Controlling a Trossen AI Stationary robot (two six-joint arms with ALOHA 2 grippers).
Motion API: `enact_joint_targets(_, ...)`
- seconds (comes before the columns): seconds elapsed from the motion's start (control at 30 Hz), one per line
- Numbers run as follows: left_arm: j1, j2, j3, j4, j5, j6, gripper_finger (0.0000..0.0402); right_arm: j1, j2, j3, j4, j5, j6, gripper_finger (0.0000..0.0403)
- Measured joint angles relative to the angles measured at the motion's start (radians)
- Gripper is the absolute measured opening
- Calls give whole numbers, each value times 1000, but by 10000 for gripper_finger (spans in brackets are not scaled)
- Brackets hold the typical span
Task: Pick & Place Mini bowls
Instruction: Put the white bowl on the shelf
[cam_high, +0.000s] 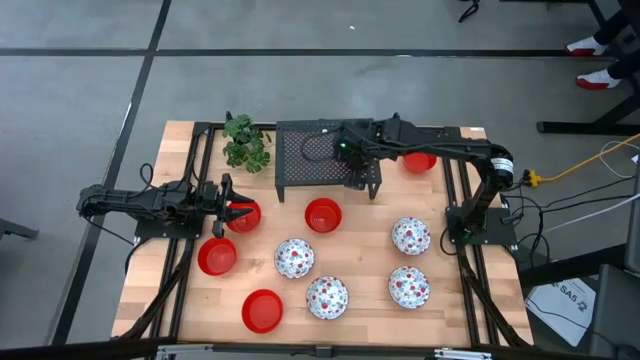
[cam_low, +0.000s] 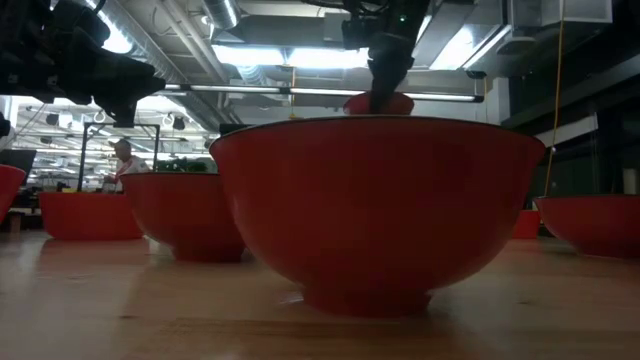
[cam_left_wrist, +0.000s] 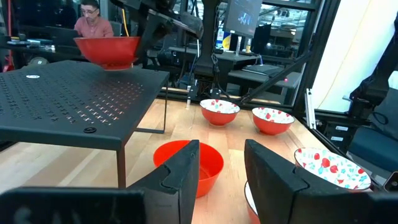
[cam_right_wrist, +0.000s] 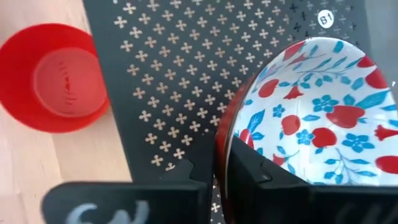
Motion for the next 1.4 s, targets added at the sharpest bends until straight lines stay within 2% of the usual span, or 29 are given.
enact_joint_targets(0.4,0,0,0,0,0,0,123,-8,0,0,-3,-24,1,55)
enact_joint_targets(0.83,0,0,0,0,0,0,123,-8,0,0,19,-27,7,58)
enact_joint_targets(1.13,0,0,0,0,0,0,123,-8,0,0,53,-108,0,58)
enact_joint_targets(1.4,0,0,0,0,0,0,123,-8,0,0,53,-128,-23,58)
